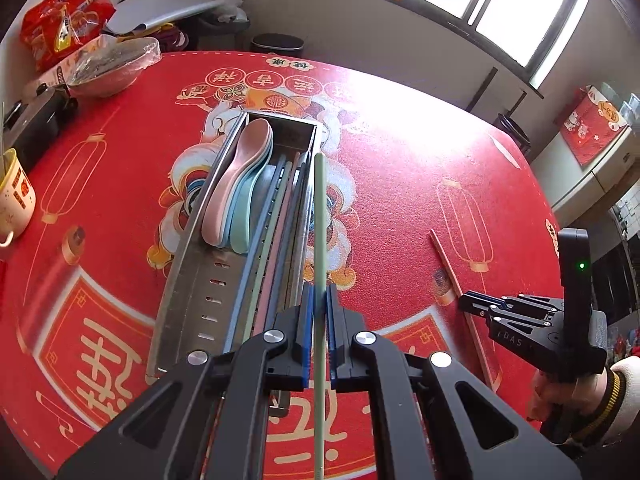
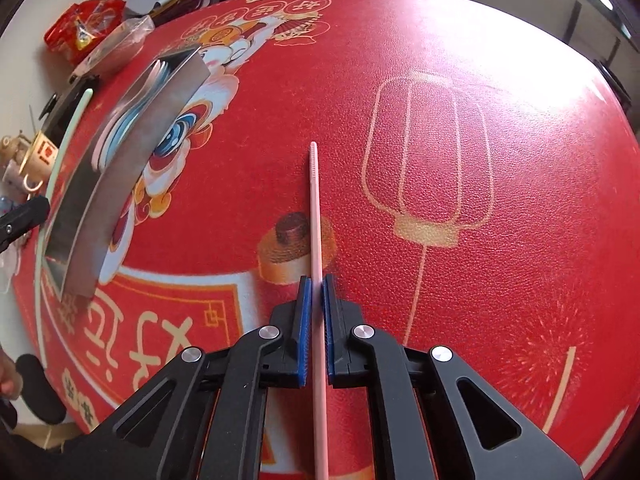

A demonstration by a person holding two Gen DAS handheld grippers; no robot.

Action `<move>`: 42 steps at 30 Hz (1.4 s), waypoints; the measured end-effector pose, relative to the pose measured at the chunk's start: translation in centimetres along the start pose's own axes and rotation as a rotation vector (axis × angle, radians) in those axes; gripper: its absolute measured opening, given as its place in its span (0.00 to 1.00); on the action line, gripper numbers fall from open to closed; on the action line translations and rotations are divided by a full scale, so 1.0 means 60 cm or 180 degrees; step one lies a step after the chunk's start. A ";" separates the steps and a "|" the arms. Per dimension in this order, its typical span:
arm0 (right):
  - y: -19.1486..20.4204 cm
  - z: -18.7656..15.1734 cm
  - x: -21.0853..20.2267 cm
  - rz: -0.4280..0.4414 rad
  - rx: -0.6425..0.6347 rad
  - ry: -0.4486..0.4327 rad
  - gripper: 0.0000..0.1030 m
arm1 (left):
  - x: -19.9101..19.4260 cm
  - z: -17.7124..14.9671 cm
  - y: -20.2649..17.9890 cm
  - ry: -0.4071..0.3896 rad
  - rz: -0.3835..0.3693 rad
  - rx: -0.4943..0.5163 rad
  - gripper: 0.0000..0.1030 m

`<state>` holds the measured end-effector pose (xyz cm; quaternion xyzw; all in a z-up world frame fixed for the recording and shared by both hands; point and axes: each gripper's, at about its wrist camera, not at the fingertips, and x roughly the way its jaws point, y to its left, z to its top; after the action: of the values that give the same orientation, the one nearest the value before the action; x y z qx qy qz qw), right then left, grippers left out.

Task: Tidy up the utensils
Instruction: 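Grasp the pink chopstick with the right gripper and lift it, then lower the light green chopstick into the caddy and open the left gripper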

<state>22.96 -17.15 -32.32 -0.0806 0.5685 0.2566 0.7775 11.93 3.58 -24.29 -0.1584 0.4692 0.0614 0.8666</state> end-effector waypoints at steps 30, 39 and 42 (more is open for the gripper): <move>-0.005 -0.003 -0.076 0.0059 0.1018 -0.0518 0.05 | 0.023 0.099 0.089 0.0025 -0.0433 0.0077 0.06; 0.004 -0.014 -0.104 -0.0058 0.1103 -0.0625 0.05 | 0.102 0.124 0.101 0.0250 -0.0487 0.0094 0.06; 0.004 -0.019 -0.109 -0.0093 0.1139 -0.0639 0.05 | 0.124 0.119 0.099 0.0345 -0.0485 0.0140 0.06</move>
<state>20.47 -19.44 -26.63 0.0766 0.5235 0.1470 0.8358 20.19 11.23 -28.14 -0.1777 0.5033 -0.0236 0.8453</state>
